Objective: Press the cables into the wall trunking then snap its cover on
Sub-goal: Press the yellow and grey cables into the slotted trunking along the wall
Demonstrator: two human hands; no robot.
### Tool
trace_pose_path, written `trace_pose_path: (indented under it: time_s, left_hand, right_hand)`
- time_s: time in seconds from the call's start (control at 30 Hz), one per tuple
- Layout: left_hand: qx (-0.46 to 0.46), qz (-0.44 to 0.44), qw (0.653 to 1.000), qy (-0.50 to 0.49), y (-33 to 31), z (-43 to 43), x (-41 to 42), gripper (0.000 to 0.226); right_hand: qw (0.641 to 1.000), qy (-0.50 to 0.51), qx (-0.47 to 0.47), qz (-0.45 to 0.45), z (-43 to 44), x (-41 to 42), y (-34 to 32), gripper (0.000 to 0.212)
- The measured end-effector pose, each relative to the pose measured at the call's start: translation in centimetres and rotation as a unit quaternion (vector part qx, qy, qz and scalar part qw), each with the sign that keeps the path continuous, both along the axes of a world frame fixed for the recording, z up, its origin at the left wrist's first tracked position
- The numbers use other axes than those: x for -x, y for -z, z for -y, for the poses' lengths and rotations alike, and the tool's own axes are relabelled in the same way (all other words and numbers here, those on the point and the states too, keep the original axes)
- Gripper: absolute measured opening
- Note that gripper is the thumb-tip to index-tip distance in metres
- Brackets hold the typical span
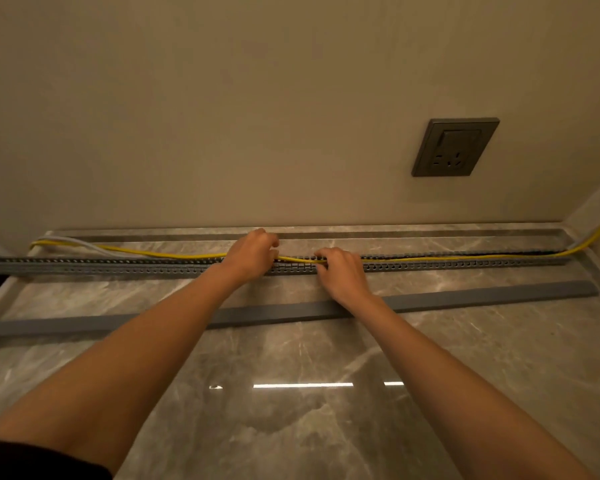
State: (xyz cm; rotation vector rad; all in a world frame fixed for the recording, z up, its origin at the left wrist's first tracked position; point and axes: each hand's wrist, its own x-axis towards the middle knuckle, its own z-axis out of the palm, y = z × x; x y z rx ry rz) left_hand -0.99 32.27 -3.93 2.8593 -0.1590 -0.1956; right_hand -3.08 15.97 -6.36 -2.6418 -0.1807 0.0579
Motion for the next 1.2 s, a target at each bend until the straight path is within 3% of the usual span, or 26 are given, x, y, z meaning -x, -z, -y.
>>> trace_pose_path:
  time_s: [0.13,0.4,0.47,0.53,0.73,0.87,1.0,1.2]
  left_hand:
    - [0.004,-0.066,0.998,0.004,0.0,-3.3,0.0,0.025]
    - [0.063,-0.067,0.996,0.008,0.3,-6.3,-1.3,0.022]
    - [0.059,-0.067,0.996,0.023,0.3,-6.6,-1.5,0.034]
    - [0.042,-0.050,0.997,0.047,0.2,-6.7,-1.4,0.041]
    - [0.018,0.041,0.994,0.098,0.5,-7.1,-0.1,0.028]
    - [0.056,0.079,0.994,0.059,0.9,-7.0,0.7,0.026]
    - [0.060,0.064,0.996,0.022,0.8,-6.6,0.6,0.021]
    - [0.094,0.010,0.995,-0.042,1.0,-5.7,-0.1,0.048]
  right_hand:
    - [1.000,-0.003,-0.025,0.001,-3.8,0.1,0.2,0.026]
    - [0.997,0.049,-0.055,-0.011,-7.4,0.1,0.1,0.023]
    - [0.997,0.057,-0.054,-0.015,-7.4,0.1,0.1,0.022]
    - [0.996,0.065,-0.063,-0.016,-7.5,0.0,0.2,0.022]
    - [0.993,0.093,-0.064,-0.024,-7.7,-0.2,0.2,0.022]
    - [0.992,0.100,-0.073,-0.030,-7.7,-0.2,0.2,0.024]
    - [0.995,0.079,-0.056,-0.019,-7.8,0.1,0.1,0.022]
    - [0.998,0.041,-0.015,0.040,-8.3,0.8,0.3,0.022]
